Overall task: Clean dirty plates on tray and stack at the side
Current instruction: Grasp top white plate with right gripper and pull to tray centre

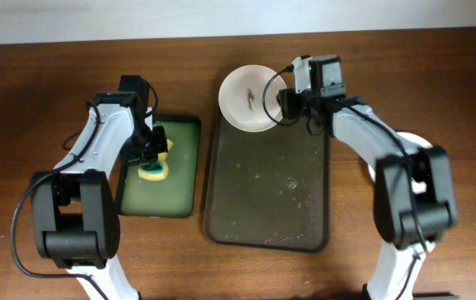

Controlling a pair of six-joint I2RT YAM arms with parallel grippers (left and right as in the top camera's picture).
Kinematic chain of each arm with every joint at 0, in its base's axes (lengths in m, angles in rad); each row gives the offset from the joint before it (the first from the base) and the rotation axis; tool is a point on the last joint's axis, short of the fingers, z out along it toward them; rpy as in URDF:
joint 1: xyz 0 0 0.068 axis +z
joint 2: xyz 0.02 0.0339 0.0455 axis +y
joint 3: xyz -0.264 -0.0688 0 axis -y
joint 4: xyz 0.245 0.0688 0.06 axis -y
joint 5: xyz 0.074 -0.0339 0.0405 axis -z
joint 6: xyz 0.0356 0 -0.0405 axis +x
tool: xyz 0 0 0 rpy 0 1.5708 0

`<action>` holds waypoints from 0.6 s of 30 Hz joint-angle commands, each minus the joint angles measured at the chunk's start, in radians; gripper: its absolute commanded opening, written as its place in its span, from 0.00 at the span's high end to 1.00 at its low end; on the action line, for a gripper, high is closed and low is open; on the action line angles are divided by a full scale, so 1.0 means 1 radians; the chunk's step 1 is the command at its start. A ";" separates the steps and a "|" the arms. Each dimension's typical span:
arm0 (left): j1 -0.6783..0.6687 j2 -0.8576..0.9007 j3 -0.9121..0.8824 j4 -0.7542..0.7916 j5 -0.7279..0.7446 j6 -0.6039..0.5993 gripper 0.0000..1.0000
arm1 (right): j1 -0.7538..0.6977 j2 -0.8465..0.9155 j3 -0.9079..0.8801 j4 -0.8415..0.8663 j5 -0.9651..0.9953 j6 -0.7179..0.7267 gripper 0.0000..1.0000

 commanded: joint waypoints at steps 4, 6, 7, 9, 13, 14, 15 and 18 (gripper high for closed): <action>0.001 -0.014 0.002 0.000 0.008 0.016 1.00 | -0.002 0.092 0.002 0.019 -0.043 0.038 0.90; 0.001 -0.014 0.002 0.000 0.008 0.017 1.00 | -0.006 0.032 0.002 -0.051 -0.029 0.046 0.96; 0.001 -0.014 0.002 0.000 0.008 0.017 1.00 | -0.007 -0.021 0.002 -0.121 0.012 0.083 0.96; 0.001 -0.014 0.002 -0.001 0.008 0.017 1.00 | -0.006 -0.134 0.002 -0.276 0.078 0.142 0.96; 0.001 -0.014 0.002 -0.025 0.008 0.049 1.00 | -0.006 -0.335 0.002 -0.633 0.077 0.143 0.96; 0.001 -0.014 0.002 -0.033 0.008 0.060 1.00 | -0.006 -0.364 0.002 -0.724 0.077 0.161 0.96; 0.001 -0.014 0.002 -0.039 0.008 0.065 1.00 | -0.005 -0.379 0.001 -0.820 0.077 0.176 0.96; 0.001 -0.014 0.002 -0.034 0.008 0.065 1.00 | -0.005 -0.373 -0.105 -0.901 0.076 0.281 0.96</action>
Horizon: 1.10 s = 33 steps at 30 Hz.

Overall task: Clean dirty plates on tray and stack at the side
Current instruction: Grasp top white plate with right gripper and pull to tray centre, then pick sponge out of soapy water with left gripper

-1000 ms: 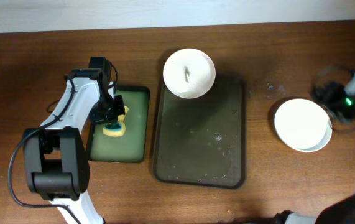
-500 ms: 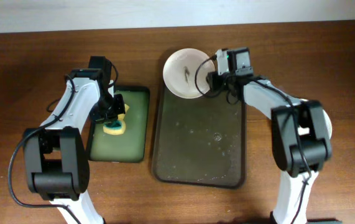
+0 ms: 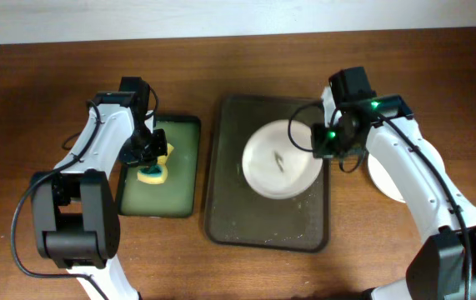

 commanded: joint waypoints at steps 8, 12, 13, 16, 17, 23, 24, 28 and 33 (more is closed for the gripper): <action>0.001 -0.014 0.003 0.011 0.007 0.024 1.00 | -0.004 -0.010 -0.290 0.355 -0.171 0.277 0.61; 0.001 -0.013 -0.010 0.056 0.007 0.024 1.00 | -0.003 -0.110 -0.148 0.273 -0.054 -0.020 0.61; 0.000 -0.013 -0.027 0.093 0.007 0.024 1.00 | -0.003 -0.120 -0.136 0.258 -0.031 -0.047 0.60; -0.020 -0.013 -0.169 0.278 0.008 0.011 1.00 | -0.003 -0.116 -0.138 0.192 0.008 -0.079 0.50; -0.035 -0.013 -0.227 0.336 0.008 0.008 1.00 | -0.004 -0.106 -0.142 0.170 0.010 -0.079 0.49; -0.063 -0.016 -0.254 0.335 0.000 0.009 1.00 | -0.003 0.014 -0.169 0.171 0.009 -0.079 0.48; -0.063 -0.016 -0.204 0.282 0.000 0.009 1.00 | -0.003 0.045 -0.169 0.174 0.008 -0.079 0.49; -0.063 -0.016 0.023 0.053 0.000 0.010 1.00 | -0.003 0.129 -0.170 0.214 -0.016 -0.086 0.55; -0.071 -0.026 0.276 -0.136 0.178 0.028 1.00 | -0.004 0.230 -0.171 0.262 -0.058 -0.146 0.63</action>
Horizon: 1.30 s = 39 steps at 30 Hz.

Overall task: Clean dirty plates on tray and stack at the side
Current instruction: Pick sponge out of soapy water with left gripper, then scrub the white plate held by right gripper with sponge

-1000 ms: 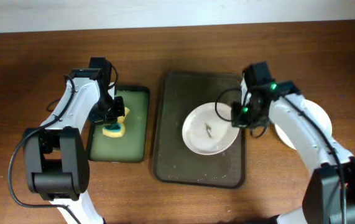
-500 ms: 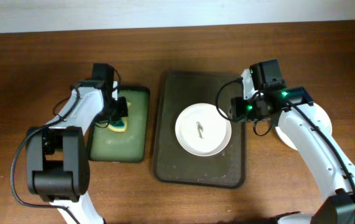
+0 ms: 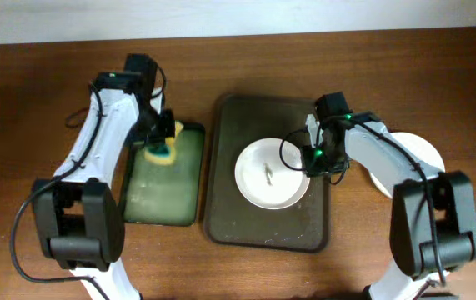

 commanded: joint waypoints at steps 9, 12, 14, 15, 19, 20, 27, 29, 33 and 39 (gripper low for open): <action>-0.325 0.018 -0.005 0.180 0.244 -0.097 1.00 | 0.000 0.080 -0.006 0.099 0.056 0.262 0.96; -0.412 0.079 -0.047 0.236 0.244 -0.233 1.00 | -0.001 0.080 -0.006 0.092 0.056 0.261 0.96; -0.457 0.137 -0.048 0.272 0.244 -0.312 1.00 | 0.000 0.080 -0.006 0.092 0.055 0.261 0.96; -0.470 0.157 -0.048 0.287 0.245 -0.330 1.00 | 0.000 0.080 -0.006 0.092 0.053 0.262 0.96; -0.559 0.261 -0.047 0.397 0.287 -0.335 1.00 | 0.000 0.081 -0.006 0.092 0.048 0.262 0.96; -0.574 0.271 -0.047 0.415 0.312 -0.328 1.00 | 0.000 0.080 -0.006 0.092 0.046 0.262 0.96; -0.607 0.286 -0.037 0.547 0.546 -0.113 1.00 | 0.000 0.080 -0.006 0.092 0.026 0.260 0.96; -0.600 0.286 -0.037 0.544 0.534 -0.113 1.00 | 0.000 0.080 -0.006 0.092 0.026 0.257 0.96; -0.538 0.286 -0.026 0.350 0.059 -0.219 1.00 | 0.000 0.081 -0.006 0.083 0.026 0.257 0.96; -0.455 0.286 0.043 0.162 -0.270 -0.261 1.00 | 0.000 0.080 -0.006 0.083 0.027 0.257 0.96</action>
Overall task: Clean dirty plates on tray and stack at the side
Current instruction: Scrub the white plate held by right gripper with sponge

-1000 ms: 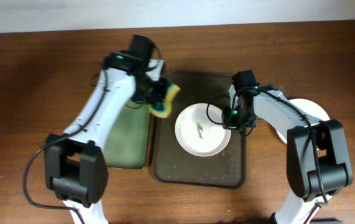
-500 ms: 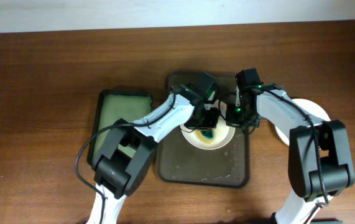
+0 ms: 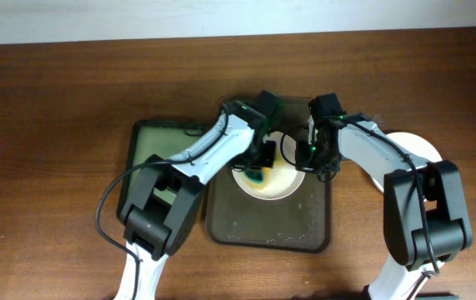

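Observation:
A white plate lies in the far half of the dark tray. My left gripper reaches over it from the left, shut on a yellow-green sponge that presses on the plate's left part. My right gripper sits at the plate's right rim, shut on that rim. The mark on the plate is hidden under the left arm and the sponge.
A green tray holding a film of liquid lies left of the dark tray. A white plate rests on the table at the right, partly behind my right arm. The dark tray's near half has wet specks.
My left gripper was over the green tray's far end with the sponge; now it holds the sponge on the plate in the dark tray. The right gripper stays at the plate's right rim.
First my right gripper held the dirty plate at the dark tray's far edge while the left gripped the sponge in the green tray. Then the plate was over the tray's middle, then lying there. The sponge was raised at the green tray's far end and is now on the plate.

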Controlling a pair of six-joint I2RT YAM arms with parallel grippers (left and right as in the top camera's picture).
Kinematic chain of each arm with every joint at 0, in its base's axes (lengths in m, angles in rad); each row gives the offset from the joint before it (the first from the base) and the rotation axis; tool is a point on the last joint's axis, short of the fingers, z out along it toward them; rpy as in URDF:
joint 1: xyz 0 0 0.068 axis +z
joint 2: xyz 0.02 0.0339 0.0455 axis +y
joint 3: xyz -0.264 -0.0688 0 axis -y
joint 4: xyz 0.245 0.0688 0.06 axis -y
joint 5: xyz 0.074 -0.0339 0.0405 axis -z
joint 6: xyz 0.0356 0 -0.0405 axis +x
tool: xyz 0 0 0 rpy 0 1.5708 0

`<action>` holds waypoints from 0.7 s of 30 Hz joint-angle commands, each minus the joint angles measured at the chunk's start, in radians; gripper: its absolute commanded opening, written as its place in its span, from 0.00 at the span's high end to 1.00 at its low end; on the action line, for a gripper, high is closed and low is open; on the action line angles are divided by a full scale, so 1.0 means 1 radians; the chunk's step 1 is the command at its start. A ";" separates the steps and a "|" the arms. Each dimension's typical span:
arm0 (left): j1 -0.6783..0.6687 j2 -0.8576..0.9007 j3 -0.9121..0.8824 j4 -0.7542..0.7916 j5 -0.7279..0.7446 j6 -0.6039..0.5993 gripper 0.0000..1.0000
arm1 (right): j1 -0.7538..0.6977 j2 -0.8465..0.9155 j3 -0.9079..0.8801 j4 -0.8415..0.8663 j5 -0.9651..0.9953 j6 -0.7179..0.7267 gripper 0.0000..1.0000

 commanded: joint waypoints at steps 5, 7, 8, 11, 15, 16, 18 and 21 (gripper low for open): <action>0.048 0.039 -0.012 -0.035 -0.375 -0.035 1.00 | -0.009 0.017 -0.006 -0.010 0.052 0.004 0.96; 0.045 0.045 -0.012 0.042 -0.102 -0.035 1.00 | -0.009 0.017 -0.006 -0.009 0.055 0.003 0.96; 0.035 0.056 -0.012 0.100 0.102 -0.030 1.00 | -0.009 0.017 -0.006 -0.009 0.055 0.001 0.96; -0.008 0.070 -0.012 0.192 0.353 0.000 1.00 | -0.009 0.017 -0.006 -0.008 0.055 -0.019 0.96; -0.082 0.071 -0.012 0.261 0.356 0.019 0.99 | -0.009 0.017 -0.006 -0.007 0.055 -0.027 0.96; -0.090 0.071 -0.012 0.270 0.356 0.030 0.99 | -0.009 0.017 -0.006 -0.008 0.055 -0.038 0.95; -0.100 0.071 -0.012 0.276 0.355 0.044 1.00 | -0.009 0.017 -0.006 -0.010 0.055 -0.042 0.96; -0.078 0.071 -0.012 0.246 0.296 0.070 1.00 | -0.009 0.017 -0.006 -0.010 0.055 -0.042 0.96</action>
